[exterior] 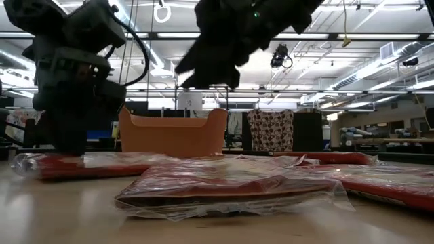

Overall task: Sort popcorn bags into baskets
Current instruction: Put the red popcorn bag into the orange bin

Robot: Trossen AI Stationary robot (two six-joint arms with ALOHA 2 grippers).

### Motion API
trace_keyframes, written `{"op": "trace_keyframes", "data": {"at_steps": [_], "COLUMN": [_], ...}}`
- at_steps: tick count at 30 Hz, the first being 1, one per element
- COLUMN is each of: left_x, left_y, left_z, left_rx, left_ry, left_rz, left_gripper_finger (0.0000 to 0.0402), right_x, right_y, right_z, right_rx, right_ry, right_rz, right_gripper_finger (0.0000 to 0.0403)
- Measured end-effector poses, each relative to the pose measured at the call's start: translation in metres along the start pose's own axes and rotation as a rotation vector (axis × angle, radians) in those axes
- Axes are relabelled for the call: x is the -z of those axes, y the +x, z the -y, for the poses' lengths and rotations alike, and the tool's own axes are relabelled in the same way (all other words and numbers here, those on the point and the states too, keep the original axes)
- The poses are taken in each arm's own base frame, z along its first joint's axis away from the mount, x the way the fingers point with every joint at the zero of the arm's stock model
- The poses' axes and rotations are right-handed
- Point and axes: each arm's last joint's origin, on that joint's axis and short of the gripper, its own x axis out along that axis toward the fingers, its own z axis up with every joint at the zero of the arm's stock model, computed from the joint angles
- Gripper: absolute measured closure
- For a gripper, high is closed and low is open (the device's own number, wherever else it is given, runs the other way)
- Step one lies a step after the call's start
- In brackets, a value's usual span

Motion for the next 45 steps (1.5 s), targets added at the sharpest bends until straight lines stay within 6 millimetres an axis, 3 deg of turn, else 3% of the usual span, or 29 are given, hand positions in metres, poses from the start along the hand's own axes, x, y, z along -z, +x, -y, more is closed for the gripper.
{"op": "trace_keyframes", "data": {"at_steps": [13,16,20,24,28,34,41,45], "left_x": [-0.005,-0.007,-0.012,-0.018,-0.021,-0.023,-0.023,-0.024], "left_y": [0.0,-0.001,-0.001,0.01,0.022,0.026,0.027,0.026], "left_z": [0.012,0.004,0.001,-0.006,-0.009,0.0,0.002,0.003], "left_rx": [0.097,0.077,0.105,0.131,0.168,0.27,0.28,0.288], "left_ry": [0.04,0.007,-0.022,-0.053,-0.071,-0.068,-0.073,-0.031], "left_rz": [0.099,0.033,0.054,0.013,-0.051,-0.057,-0.038,-0.012], "left_gripper_finger": [0.0368,0.0343,0.0277,0.0226,0.022,0.0258,0.0379,0.0394], "right_x": [0.038,0.034,0.027,0.039,0.054,0.055,0.053,0.027], "right_y": [0.045,0.045,0.041,0.052,0.068,0.07,0.069,0.058], "right_z": [0.015,0.016,0.003,0.0,0.013,0.012,0.012,0.006], "right_rx": [0.036,0.046,0.043,0.083,0.129,0.182,0.189,0.23], "right_ry": [-0.15,-0.117,-0.224,-0.316,-0.244,-0.195,-0.164,-0.196], "right_rz": [-0.125,-0.144,-0.177,-0.174,-0.209,-0.195,-0.192,-0.174], "right_gripper_finger": [0.0198,0.0198,0.0198,0.0198,0.0198,0.0198,0.0206,0.0215]}}
